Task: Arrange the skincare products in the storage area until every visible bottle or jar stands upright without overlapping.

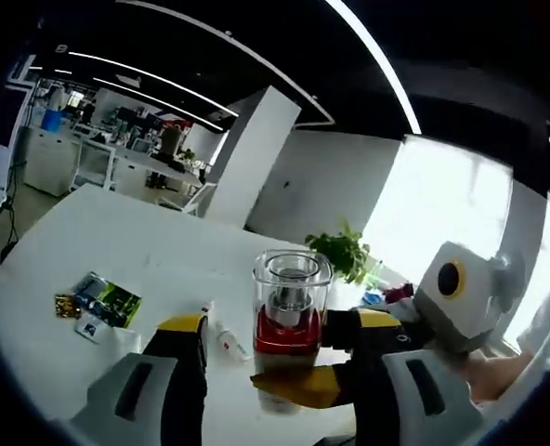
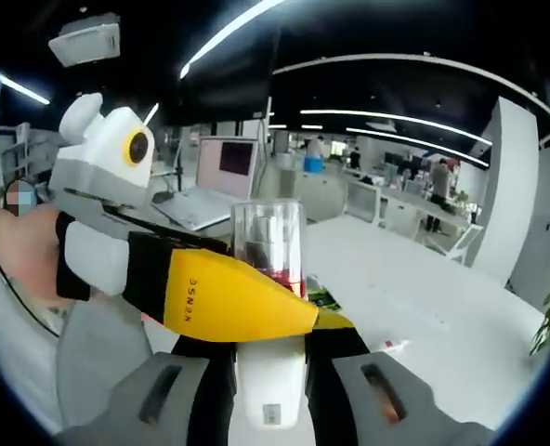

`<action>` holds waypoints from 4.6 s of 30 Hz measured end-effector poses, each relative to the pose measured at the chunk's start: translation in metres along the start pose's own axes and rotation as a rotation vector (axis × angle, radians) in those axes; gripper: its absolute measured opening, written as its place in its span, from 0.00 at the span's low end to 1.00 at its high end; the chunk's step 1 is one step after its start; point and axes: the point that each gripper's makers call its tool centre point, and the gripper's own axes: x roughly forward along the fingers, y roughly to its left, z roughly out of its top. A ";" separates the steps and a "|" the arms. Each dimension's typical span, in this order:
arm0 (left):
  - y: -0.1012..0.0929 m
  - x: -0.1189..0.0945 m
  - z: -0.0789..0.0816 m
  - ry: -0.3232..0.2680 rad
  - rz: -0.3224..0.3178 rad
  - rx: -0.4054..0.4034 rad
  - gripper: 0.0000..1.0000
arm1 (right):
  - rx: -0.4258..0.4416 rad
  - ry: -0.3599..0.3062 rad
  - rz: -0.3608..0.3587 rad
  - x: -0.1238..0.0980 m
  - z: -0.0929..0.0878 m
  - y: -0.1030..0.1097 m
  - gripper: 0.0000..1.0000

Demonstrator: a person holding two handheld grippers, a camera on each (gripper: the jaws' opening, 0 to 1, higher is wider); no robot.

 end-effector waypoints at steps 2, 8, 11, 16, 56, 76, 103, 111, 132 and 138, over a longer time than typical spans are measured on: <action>-0.005 0.002 -0.005 0.018 0.000 0.044 0.45 | 0.003 -0.013 0.005 -0.004 0.001 0.001 0.26; -0.017 0.010 0.000 -0.029 0.008 0.124 0.38 | -0.005 -0.050 0.031 -0.019 0.002 0.002 0.27; -0.019 0.012 0.002 -0.042 0.048 0.166 0.27 | 0.005 -0.064 0.027 -0.022 0.004 0.001 0.27; -0.032 0.015 0.008 -0.054 0.026 0.162 0.26 | 0.005 -0.077 0.030 -0.032 0.011 -0.002 0.27; -0.142 -0.014 0.072 0.065 -0.733 0.261 0.28 | 0.111 -0.384 0.317 -0.103 0.083 -0.002 0.25; -0.108 0.002 0.083 -0.223 -0.096 0.266 0.25 | -0.141 -0.251 -0.330 -0.105 0.100 -0.048 0.26; -0.148 0.000 0.019 0.147 -0.665 0.478 0.24 | -0.059 -0.264 0.515 -0.113 0.047 -0.002 0.31; -0.129 0.021 -0.007 0.182 -0.686 0.451 0.24 | -0.023 -0.235 0.491 -0.095 0.013 -0.017 0.29; -0.075 0.090 -0.084 0.374 -0.720 0.518 0.24 | -0.135 -0.110 0.413 -0.044 -0.090 -0.059 0.30; -0.068 0.105 -0.102 0.418 -0.740 0.526 0.24 | -0.117 -0.099 0.429 -0.037 -0.112 -0.069 0.29</action>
